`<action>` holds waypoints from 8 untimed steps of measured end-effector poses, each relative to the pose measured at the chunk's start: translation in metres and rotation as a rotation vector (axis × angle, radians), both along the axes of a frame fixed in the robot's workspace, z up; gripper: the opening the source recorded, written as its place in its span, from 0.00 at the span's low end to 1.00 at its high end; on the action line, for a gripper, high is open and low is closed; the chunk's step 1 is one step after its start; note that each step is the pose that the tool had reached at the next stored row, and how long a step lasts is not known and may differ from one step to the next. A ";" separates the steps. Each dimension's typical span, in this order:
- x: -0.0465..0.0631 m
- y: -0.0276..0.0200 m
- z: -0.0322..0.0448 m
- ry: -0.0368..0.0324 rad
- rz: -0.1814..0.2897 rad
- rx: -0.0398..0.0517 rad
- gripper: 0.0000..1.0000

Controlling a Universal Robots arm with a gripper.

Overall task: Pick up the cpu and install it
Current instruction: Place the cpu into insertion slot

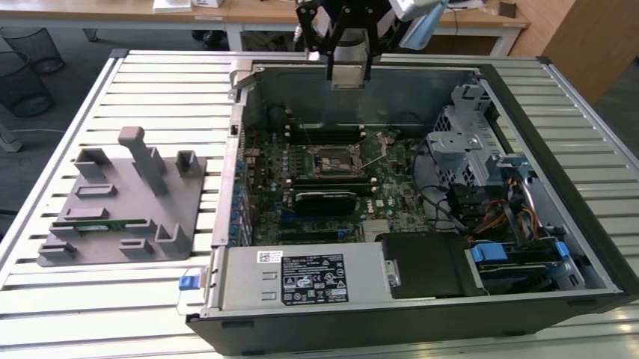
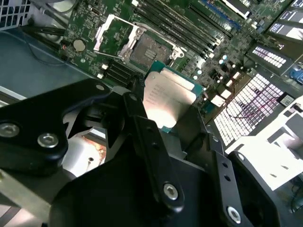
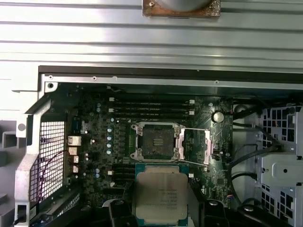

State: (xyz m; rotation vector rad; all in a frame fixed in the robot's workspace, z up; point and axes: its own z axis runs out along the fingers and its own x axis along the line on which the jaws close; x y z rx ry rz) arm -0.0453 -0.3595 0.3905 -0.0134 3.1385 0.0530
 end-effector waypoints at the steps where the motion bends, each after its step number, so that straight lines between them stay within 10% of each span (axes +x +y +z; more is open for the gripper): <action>1: 0.000 0.0000 0.0000 0.0000 0.000 0.0000 0.53; 8: 0.000 0.0001 -0.0008 0.0000 -0.067 -0.0001 0.53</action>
